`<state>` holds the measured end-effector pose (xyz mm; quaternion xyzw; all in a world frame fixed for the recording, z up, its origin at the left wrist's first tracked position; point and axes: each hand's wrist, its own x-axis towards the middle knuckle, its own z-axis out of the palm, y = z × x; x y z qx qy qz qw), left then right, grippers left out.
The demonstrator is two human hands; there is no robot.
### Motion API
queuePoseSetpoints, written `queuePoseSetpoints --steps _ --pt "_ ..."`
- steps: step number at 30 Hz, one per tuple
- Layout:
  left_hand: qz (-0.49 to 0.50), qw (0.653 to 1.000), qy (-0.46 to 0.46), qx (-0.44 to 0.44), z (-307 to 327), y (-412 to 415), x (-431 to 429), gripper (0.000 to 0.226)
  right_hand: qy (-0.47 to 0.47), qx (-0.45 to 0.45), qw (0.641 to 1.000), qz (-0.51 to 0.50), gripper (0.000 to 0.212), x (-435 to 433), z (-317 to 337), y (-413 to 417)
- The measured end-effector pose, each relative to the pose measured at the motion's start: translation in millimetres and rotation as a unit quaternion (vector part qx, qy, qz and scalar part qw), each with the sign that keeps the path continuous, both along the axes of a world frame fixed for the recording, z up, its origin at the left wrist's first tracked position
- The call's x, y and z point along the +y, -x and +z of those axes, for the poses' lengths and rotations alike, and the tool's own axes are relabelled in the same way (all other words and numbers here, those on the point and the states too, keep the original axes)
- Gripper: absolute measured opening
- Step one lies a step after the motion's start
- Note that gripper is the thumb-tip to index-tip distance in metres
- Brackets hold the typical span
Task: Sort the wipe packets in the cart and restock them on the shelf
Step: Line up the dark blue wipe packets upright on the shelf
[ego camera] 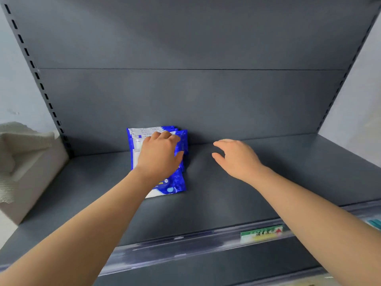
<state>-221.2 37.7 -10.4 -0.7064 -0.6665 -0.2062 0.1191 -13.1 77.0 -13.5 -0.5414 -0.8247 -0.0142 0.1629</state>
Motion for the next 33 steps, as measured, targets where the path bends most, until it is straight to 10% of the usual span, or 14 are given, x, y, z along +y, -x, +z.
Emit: queuePoseSetpoints --steps 33 --pt "-0.350 0.927 0.107 0.081 -99.7 -798.0 104.3 0.039 0.092 -0.044 0.945 -0.312 0.032 -7.4 -69.2 -762.7"
